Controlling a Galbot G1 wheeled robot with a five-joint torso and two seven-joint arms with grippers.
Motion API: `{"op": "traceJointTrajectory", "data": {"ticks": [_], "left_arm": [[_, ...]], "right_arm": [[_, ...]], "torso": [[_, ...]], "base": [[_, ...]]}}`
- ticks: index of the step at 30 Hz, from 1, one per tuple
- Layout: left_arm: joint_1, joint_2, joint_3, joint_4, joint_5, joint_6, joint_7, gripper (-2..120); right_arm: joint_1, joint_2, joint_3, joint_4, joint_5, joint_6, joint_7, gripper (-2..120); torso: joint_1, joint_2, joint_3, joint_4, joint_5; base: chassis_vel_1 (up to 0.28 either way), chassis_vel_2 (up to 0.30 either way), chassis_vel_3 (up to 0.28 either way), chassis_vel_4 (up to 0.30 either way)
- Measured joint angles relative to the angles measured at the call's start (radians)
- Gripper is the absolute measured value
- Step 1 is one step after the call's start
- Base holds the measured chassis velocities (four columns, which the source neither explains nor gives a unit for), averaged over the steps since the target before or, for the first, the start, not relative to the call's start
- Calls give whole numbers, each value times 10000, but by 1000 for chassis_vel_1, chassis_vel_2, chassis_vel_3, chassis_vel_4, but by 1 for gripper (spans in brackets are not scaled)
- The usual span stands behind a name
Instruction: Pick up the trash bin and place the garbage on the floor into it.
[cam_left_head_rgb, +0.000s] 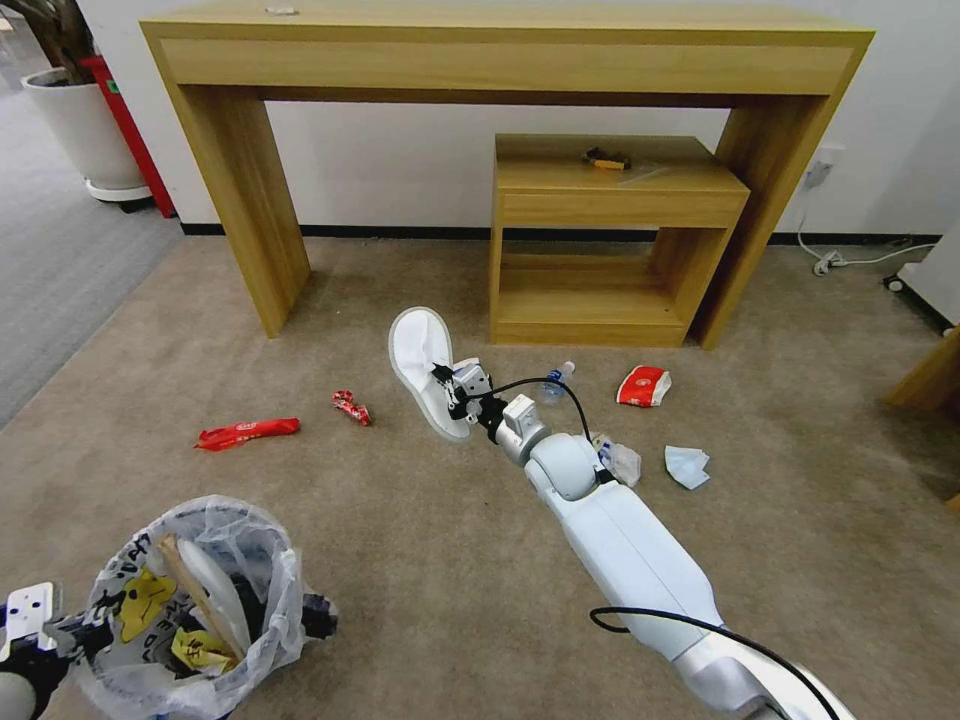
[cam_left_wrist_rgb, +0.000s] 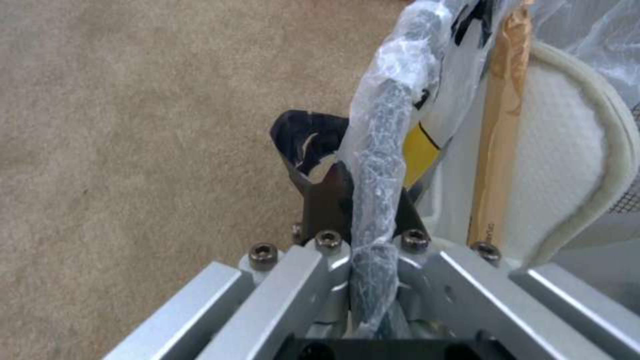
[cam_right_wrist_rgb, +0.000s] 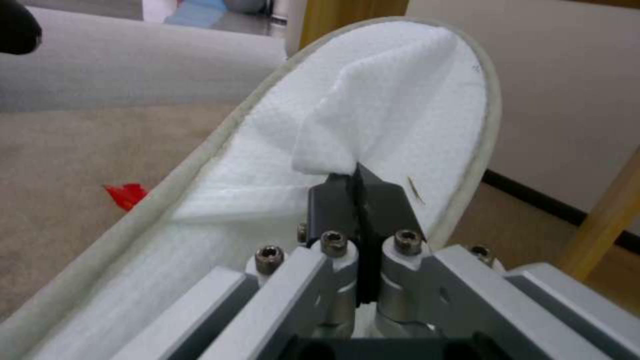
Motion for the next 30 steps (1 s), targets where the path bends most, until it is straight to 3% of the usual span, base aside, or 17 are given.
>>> {"op": "traceJointTrajectory", "data": {"ticks": [22,23,25,30], "left_arm": [[8,-4,-12,8,0,0,23,0],[-24,26,52,-12,6,0,-77,0],[-194,261,563,-188,-1,-1,-294,0],[-180,325,662,-208,-1,-3,-362,0]], "right_arm": [[8,24,34,-111,-10,-40,21,0],[13,-16,-18,-50,87,-108,-34,0],[3,-175,-721,841,404,-274,-355,0],[-163,-363,-799,1274,489,-295,-443,0]], "torso": [[0,0,0,0,0],[0,0,1,7,2],[1,0,1,-7,-1],[0,1,1,2,-3]], "base": [[0,0,0,0],[0,0,0,0],[0,0,0,0],[0,0,0,0]]}}
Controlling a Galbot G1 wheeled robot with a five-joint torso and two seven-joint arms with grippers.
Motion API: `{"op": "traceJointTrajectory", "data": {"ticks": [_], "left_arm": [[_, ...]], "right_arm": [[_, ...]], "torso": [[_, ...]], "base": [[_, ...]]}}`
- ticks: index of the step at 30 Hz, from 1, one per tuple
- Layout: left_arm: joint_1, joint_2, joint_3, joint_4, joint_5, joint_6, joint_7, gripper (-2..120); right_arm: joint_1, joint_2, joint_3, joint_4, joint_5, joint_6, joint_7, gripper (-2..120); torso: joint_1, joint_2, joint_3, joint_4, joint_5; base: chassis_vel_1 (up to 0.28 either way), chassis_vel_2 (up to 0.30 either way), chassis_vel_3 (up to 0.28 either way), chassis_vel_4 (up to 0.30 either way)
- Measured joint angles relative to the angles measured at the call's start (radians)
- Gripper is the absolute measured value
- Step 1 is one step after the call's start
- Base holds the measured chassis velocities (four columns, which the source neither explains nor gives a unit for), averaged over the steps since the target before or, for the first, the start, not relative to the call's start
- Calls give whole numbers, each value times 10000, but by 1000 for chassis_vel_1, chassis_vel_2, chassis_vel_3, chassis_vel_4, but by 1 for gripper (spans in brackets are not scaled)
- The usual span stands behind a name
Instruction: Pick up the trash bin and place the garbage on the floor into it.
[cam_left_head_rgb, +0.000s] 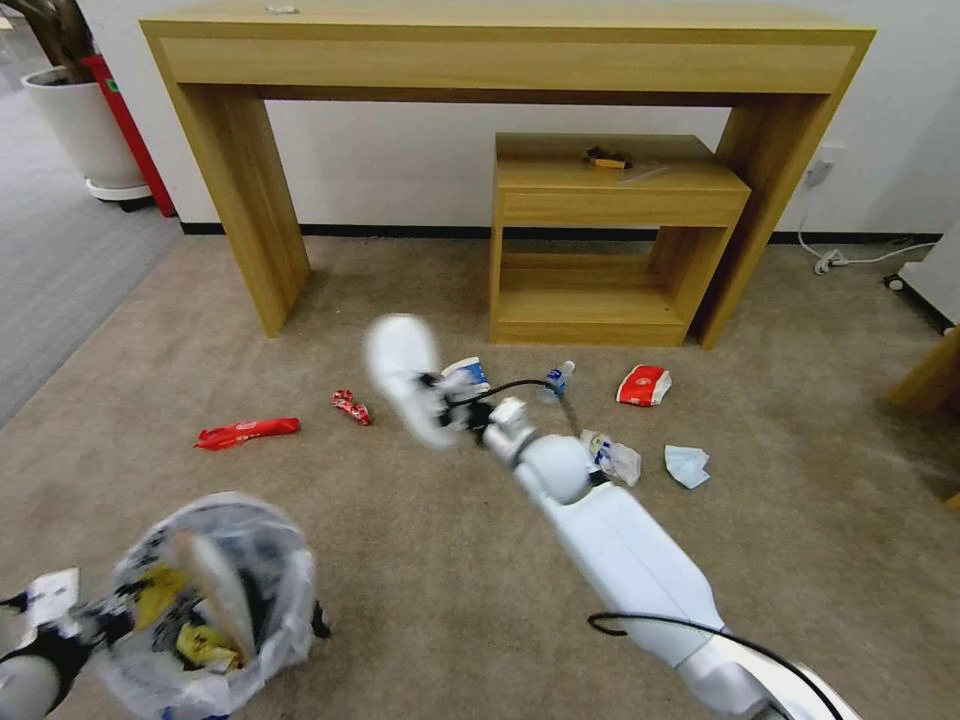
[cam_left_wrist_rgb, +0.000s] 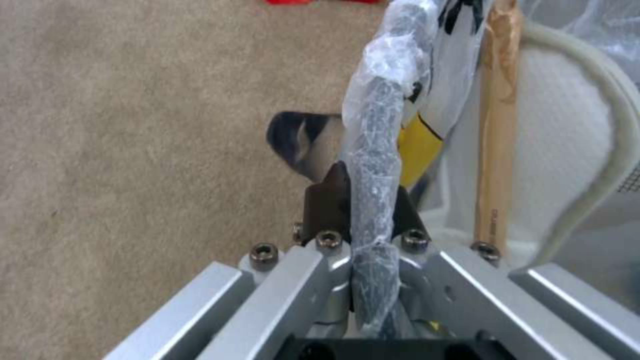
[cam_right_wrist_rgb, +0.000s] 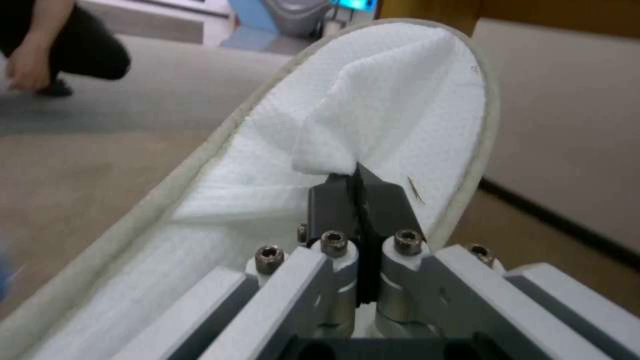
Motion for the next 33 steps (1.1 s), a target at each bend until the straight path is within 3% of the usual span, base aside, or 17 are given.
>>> {"op": "traceJointTrajectory", "data": {"ticks": [13,28,33], "left_arm": [[-20,92,88,-11,36,1,4,0],[12,209,313,-738,-522,4,-614,0],[44,327,338,-820,-777,4,-866,0]], "right_arm": [[156,-138,-215,608,86,85,-15,0],[1254,958,-4017,722,124,-187,175,0],[1188,1133,-4502,653,45,-300,251,0]], "torso": [[0,0,-1,-3,3],[-1,0,-1,-1,1],[0,0,-1,-2,1]], "base": [[0,0,0,0],[0,0,0,0],[0,0,0,0]]}}
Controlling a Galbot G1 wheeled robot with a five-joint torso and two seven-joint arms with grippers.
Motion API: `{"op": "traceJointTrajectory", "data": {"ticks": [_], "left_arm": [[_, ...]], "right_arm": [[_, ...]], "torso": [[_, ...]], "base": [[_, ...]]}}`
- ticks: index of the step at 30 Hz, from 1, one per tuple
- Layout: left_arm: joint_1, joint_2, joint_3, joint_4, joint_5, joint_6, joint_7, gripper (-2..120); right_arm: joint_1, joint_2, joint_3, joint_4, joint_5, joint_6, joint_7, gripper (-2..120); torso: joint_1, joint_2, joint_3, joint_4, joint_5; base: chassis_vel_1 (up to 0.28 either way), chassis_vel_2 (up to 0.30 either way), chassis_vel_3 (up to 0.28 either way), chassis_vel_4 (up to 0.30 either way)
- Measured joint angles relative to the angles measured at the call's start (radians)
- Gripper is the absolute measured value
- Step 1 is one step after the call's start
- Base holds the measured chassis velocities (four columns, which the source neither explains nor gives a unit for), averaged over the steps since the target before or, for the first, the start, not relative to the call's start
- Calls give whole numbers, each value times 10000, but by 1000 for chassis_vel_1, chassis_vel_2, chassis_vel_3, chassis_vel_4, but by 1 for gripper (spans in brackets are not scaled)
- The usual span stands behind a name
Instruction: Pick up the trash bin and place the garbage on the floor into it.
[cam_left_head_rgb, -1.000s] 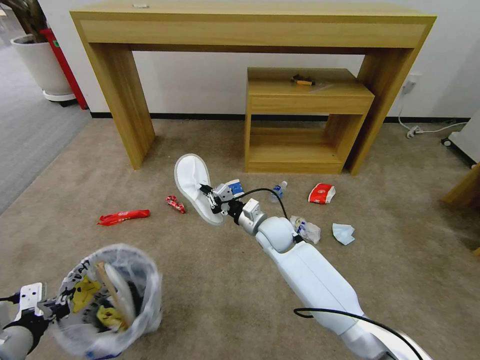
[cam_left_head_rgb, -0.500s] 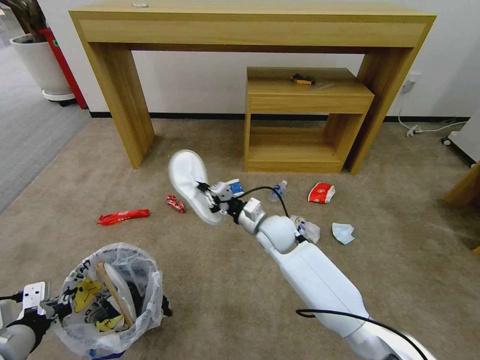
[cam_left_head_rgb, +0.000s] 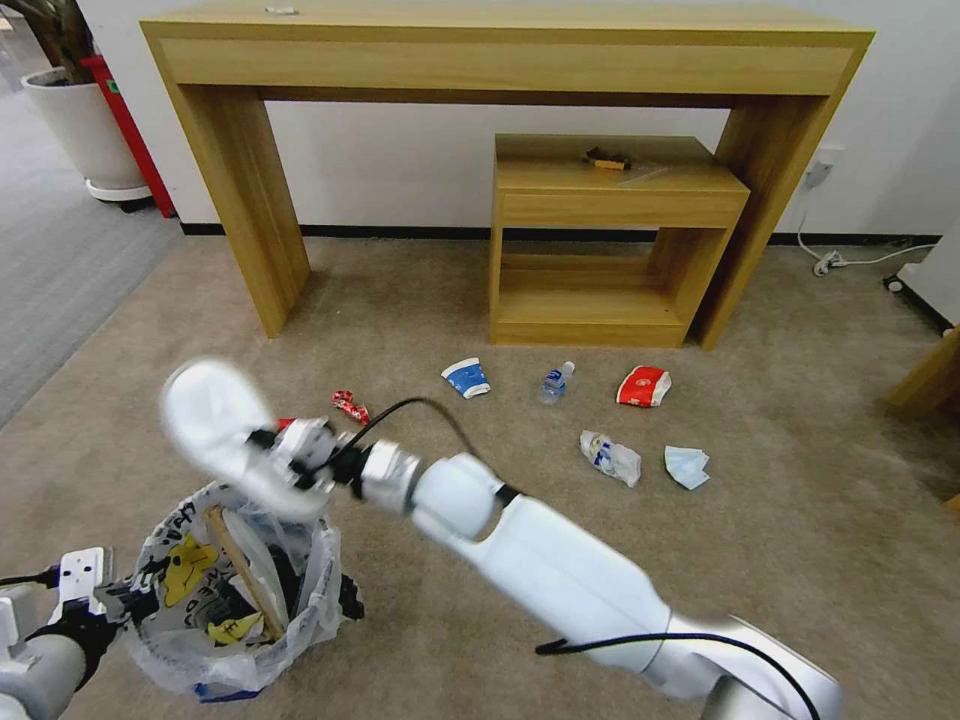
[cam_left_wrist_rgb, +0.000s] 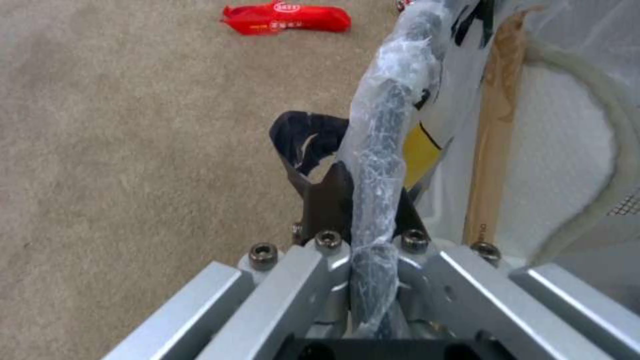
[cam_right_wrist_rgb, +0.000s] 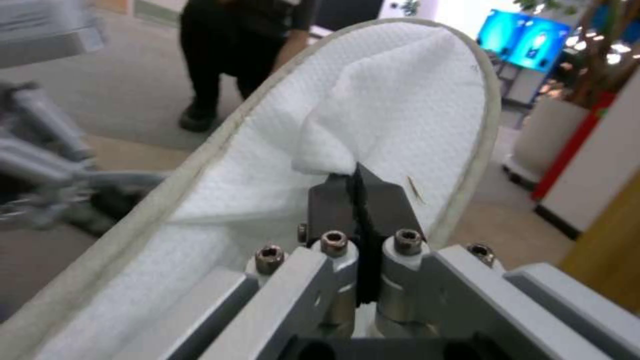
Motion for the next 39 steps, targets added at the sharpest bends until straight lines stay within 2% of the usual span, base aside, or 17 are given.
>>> {"op": "traceJointTrajectory", "data": {"ticks": [13,18,19,21,23,26,27,29,30,33,34,38,39], "left_arm": [[23,77,-9,-200,-251,2,-195,0],[10,52,-51,-201,-252,2,-171,0],[10,52,-51,-201,-252,2,-171,0],[11,36,-90,-201,-249,2,-149,0],[12,36,-119,-180,-249,2,-130,0],[-1,38,-196,-54,-250,2,-92,0],[-1,38,-196,-54,-250,2,-92,0],[-21,16,-224,29,-243,2,-41,0],[-21,16,-224,29,-243,2,-41,0],[-50,-10,-227,113,-215,2,14,0],[-50,-10,-227,113,-215,2,14,0],[-110,-3,-206,128,-202,1,30,0],[-110,-3,-206,128,-202,1,30,0]], "right_arm": [[-227,25,-586,-143,-383,-181,356,2],[-345,-111,-679,-13,-418,-255,681,21],[-345,-111,-679,-13,-418,-255,681,21],[-384,-221,-687,100,-409,-256,767,30],[-403,-268,-688,160,-395,-256,833,34],[-471,-364,-601,372,-372,-227,993,51],[-471,-364,-601,372,-372,-227,993,51],[-520,-455,-515,562,-302,-246,1075,61],[-520,-455,-515,562,-302,-246,1075,61],[-583,-537,-437,716,-268,-303,1116,76],[-583,-537,-437,716,-268,-303,1116,76],[-619,-495,-528,600,-245,-410,1131,94],[-619,-495,-528,600,-245,-410,1131,94]], "torso": [[0,-1,0,0,1],[0,-1,0,0,2],[0,-1,0,0,2],[0,-1,0,0,2],[0,-1,0,-1,3],[0,-1,0,2,3],[0,-1,0,2,3],[0,-1,0,1,3],[0,-1,0,1,3],[0,-2,0,0,3],[0,-2,0,0,3],[0,-1,0,0,3],[0,-1,0,0,3]], "base": [[0,0,0,0],[0,0,0,0],[0,0,0,0],[0,0,0,0],[0,0,0,0],[0,0,0,0],[0,0,0,0],[0,0,0,0],[0,0,0,0],[0,0,0,0],[0,0,0,0],[0,0,0,0],[0,0,0,0]]}}
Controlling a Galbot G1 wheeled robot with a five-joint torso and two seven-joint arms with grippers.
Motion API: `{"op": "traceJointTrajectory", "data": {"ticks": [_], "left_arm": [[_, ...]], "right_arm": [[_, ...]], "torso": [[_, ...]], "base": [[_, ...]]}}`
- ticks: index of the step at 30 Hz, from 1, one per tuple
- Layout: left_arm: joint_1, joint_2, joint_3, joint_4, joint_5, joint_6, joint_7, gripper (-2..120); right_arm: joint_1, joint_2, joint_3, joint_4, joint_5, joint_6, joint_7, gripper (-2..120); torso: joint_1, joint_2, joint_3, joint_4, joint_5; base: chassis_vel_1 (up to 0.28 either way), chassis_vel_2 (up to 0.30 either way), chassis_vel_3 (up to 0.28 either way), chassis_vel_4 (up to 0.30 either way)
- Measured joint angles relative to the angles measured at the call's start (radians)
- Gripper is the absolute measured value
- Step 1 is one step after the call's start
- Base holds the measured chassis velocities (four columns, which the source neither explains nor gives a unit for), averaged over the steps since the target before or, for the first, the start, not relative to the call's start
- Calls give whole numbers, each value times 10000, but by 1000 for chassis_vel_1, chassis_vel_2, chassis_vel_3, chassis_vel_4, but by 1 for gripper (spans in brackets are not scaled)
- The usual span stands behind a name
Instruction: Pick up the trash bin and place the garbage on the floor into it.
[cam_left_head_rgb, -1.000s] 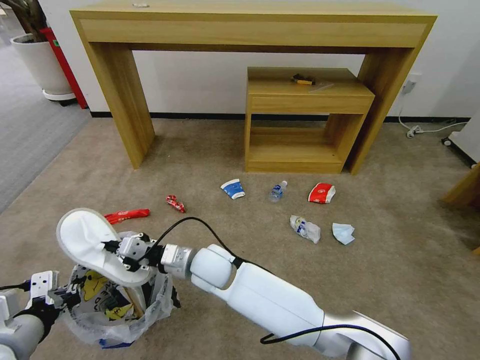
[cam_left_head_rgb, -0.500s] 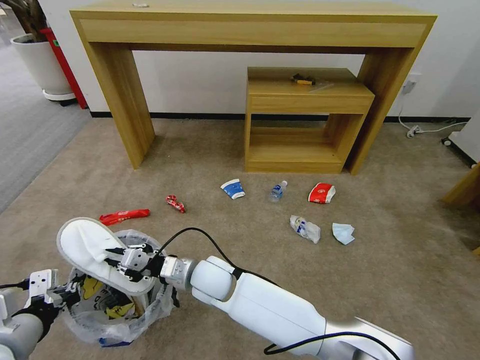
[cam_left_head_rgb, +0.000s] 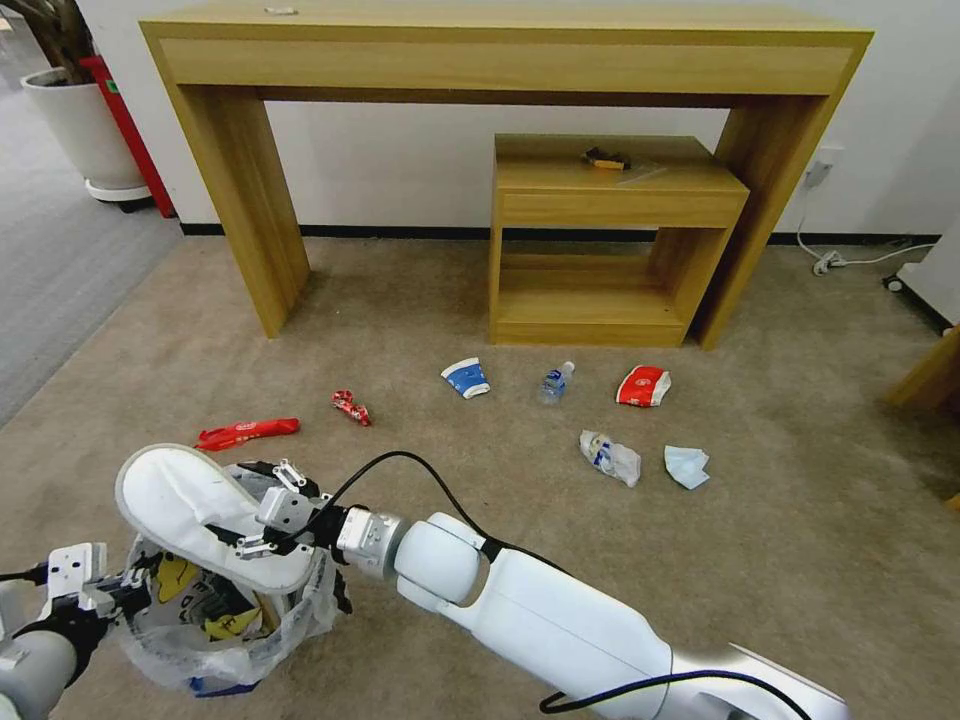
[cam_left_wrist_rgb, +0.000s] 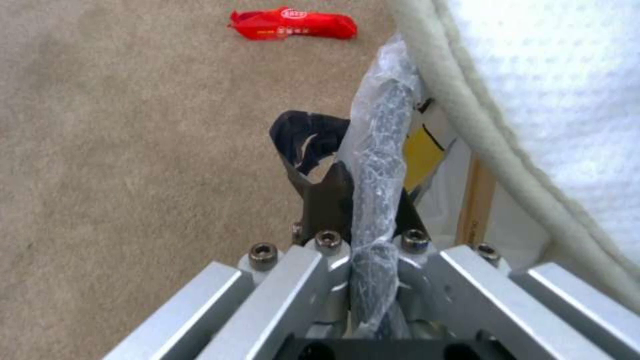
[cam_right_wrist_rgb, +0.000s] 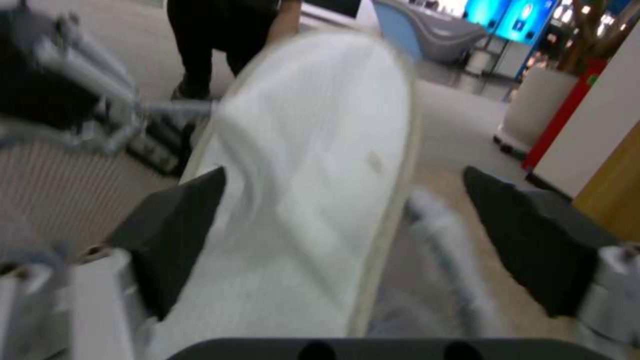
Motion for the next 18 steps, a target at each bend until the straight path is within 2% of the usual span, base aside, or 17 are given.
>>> {"op": "traceJointTrajectory", "data": {"ticks": [2,18], "left_arm": [[1,14,-8,-41,-5,0,7,0],[-71,69,-60,16,-8,-3,85,0]], "right_arm": [[-3,24,-96,-152,-1,-46,2,99],[-33,-124,-476,21,0,-268,121,100]], "torso": [[0,0,0,1,0],[0,0,0,0,-1]], "base": [[0,0,0,0],[0,0,0,0]]}}
